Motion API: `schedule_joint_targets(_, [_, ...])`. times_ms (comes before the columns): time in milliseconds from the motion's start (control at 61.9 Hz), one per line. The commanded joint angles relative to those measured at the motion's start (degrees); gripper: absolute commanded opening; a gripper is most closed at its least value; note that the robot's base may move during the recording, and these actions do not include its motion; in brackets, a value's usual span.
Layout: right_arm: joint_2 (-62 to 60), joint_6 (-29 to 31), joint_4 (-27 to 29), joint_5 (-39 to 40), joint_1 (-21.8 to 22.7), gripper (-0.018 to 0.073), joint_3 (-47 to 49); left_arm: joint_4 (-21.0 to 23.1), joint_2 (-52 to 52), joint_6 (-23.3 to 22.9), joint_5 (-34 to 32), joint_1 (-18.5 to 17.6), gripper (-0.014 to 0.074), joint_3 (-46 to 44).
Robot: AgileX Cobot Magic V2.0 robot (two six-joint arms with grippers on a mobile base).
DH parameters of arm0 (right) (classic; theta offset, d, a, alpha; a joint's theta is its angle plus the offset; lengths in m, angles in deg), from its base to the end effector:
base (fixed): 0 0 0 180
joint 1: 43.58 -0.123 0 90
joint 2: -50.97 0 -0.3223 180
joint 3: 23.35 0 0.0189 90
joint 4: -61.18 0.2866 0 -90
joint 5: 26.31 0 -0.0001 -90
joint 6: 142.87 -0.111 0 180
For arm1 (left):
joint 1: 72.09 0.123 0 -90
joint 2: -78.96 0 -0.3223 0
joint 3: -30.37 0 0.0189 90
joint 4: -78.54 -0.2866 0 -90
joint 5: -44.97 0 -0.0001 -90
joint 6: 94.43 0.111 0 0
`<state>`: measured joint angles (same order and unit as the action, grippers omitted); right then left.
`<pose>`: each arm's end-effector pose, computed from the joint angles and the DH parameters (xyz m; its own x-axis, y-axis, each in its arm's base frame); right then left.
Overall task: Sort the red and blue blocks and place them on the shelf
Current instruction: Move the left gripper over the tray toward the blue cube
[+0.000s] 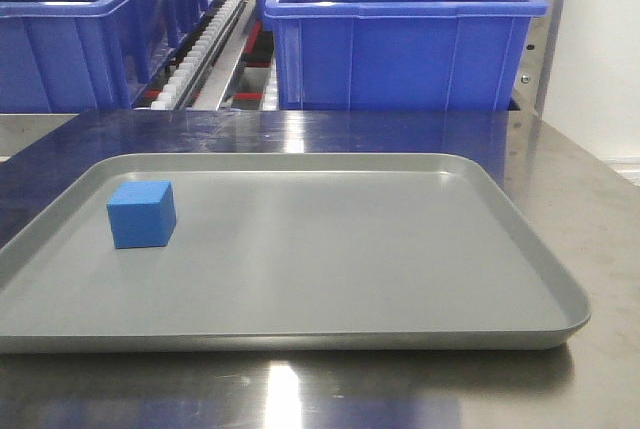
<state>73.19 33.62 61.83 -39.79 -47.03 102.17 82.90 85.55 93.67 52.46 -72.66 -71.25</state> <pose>0.0870 0.0055 0.3288 -0.0077 0.0719 -0.9974 -0.0624 0.9954 0.0722 0.0745 -0.0018 0.1991 -0.0411 0.0663 -0.9970 0.0226 0.9976 0.0654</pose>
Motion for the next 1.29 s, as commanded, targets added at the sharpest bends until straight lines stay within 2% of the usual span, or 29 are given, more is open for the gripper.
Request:
schedule_joint_targets(0, [0.55,0.50,-0.65,5.42,0.52,0.0056,1.61,0.97,-0.61,0.00,-4.66,-0.16,0.0122,1.58])
schedule_joint_targets(65, [0.55,0.50,-0.65,5.42,0.52,0.0056,1.61,0.72,-0.61,0.00,-4.66,-0.16,0.0122,1.58])
schedule_joint_targets(259, [0.55,0.50,-0.65,5.42,0.52,0.0056,1.61,-3.78,-0.61,0.00,-4.31,-0.16,0.0122,-1.94])
schedule_joint_targets(598, [0.55,0.50,-0.65,5.42,0.52,0.0056,1.61,-2.70,0.63,0.00,-4.22,-0.16,0.0122,-15.80])
schedule_joint_targets(824, [0.55,0.50,-0.65,5.42,0.52,0.0056,1.61,-2.70,13.09,0.00,0.62,-0.16,0.0122,-23.90])
schedule_joint_targets(1083, [0.55,0.50,-0.65,5.42,0.52,0.0056,1.61,-2.70,30.40,0.00,1.36,-0.30,0.0122,-32.12])
schedule_joint_targets(1196, [0.55,0.50,-0.65,5.42,0.52,0.0056,1.61,-2.70,36.30,0.00,2.82,-2.94,0.0122,-35.19])
schedule_joint_targets(1276, [0.55,0.50,-0.65,5.42,0.52,0.0056,1.61,-2.81,39.98,0.00,5.89,-6.64,0.0122,-37.08])
